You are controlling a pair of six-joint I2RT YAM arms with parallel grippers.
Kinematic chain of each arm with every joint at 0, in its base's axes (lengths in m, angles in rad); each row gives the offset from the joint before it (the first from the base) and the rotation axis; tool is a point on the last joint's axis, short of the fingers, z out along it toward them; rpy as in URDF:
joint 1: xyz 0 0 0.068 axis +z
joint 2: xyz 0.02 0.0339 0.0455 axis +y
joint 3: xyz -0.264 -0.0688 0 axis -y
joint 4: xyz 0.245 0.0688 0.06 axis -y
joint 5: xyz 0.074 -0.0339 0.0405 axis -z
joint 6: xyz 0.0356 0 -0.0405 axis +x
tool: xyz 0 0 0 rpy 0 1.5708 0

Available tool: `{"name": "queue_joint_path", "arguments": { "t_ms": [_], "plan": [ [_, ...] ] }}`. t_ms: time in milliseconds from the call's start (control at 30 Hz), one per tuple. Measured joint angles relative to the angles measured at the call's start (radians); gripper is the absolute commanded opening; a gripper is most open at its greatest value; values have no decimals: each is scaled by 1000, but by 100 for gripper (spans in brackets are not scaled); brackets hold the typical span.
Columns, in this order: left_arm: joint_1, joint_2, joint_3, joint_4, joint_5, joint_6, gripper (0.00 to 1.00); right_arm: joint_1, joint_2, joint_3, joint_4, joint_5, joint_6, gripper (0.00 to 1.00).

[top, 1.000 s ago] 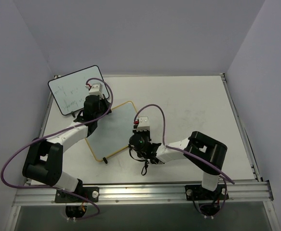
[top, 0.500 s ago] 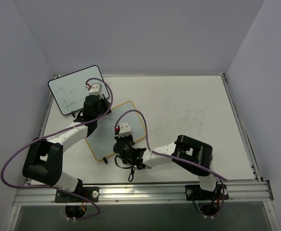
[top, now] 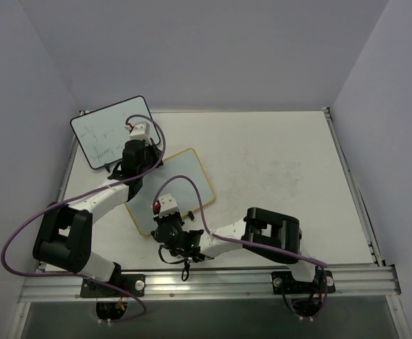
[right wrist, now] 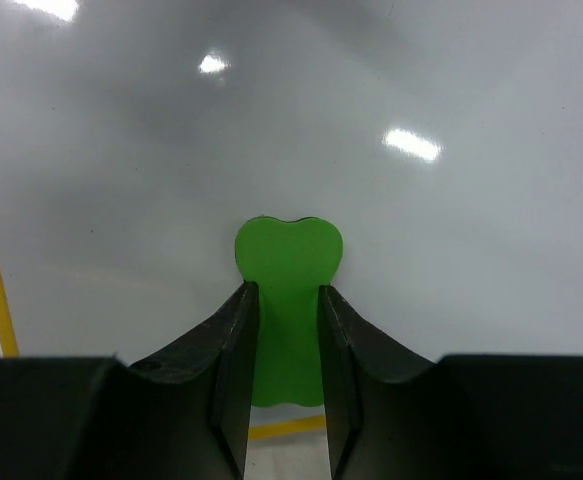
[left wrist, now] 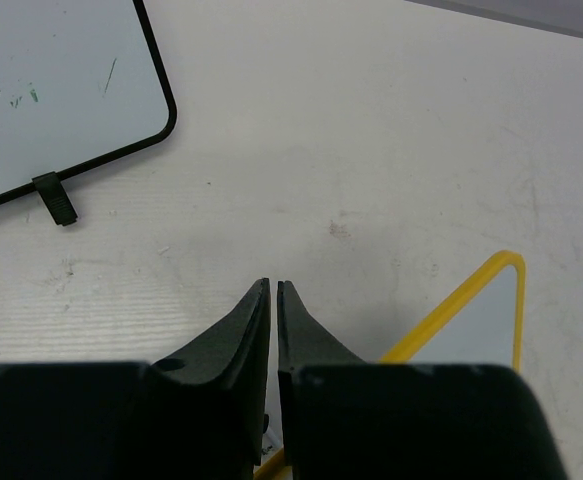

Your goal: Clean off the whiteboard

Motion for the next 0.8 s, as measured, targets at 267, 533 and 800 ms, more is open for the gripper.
{"name": "queue_joint_path", "arguments": {
  "t_ms": [267, 533, 800],
  "plan": [
    [0, 0, -2, 4, 0, 0, 15, -29, -26, -51, 35, -10, 24, 0],
    [1, 0, -2, 4, 0, 0, 15, -96, -76, -109, 33, 4, 71, 0],
    [6, 0, -2, 3, 1, 0, 15, -147, -112, -151, 21, 29, 98, 0]
  ]
}}
